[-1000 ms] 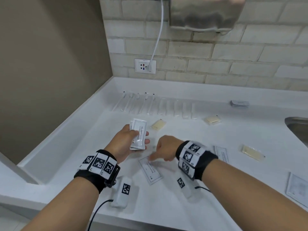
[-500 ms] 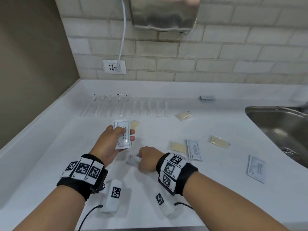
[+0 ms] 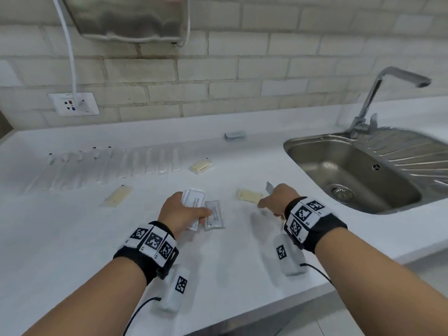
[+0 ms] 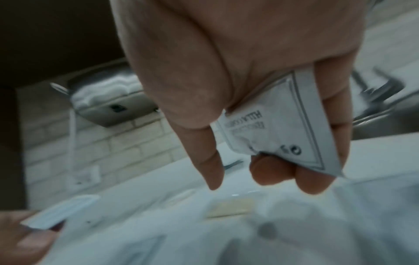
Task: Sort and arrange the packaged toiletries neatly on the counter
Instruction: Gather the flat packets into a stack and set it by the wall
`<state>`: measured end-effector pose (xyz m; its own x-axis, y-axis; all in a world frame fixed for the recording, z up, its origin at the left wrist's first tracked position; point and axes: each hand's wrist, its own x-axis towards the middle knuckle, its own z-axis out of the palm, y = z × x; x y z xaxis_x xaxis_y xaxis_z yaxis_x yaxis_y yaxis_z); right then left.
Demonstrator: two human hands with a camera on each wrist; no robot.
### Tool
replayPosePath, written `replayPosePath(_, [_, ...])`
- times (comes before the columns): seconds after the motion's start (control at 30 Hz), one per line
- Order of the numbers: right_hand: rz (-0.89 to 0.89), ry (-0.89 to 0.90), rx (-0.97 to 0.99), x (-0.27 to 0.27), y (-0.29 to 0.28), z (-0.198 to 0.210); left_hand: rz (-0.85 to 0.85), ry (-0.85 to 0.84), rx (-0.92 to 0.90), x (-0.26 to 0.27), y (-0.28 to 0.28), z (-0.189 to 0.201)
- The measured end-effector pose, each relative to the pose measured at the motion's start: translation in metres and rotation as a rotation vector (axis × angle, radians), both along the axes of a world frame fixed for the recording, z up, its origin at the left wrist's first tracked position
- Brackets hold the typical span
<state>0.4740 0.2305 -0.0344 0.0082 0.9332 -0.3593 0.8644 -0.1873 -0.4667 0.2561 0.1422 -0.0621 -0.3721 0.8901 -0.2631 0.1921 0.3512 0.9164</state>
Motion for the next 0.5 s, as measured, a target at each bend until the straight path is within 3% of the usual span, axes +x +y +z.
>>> replayPosePath(0.17, [-0.053,-0.224,-0.043,0.055,0.005,-0.011,0.047,0.274,-0.027,0.039,0.027,-0.007])
replayPosePath(0.3, [0.015,-0.283,-0.063,0.066,0.004,-0.018,-0.046,0.528,-0.236,0.052,0.043,-0.011])
replayPosePath(0.5, [0.183,-0.275,-0.125,0.066,0.002,-0.014,-0.046,0.634,-0.417,0.061,0.053,-0.012])
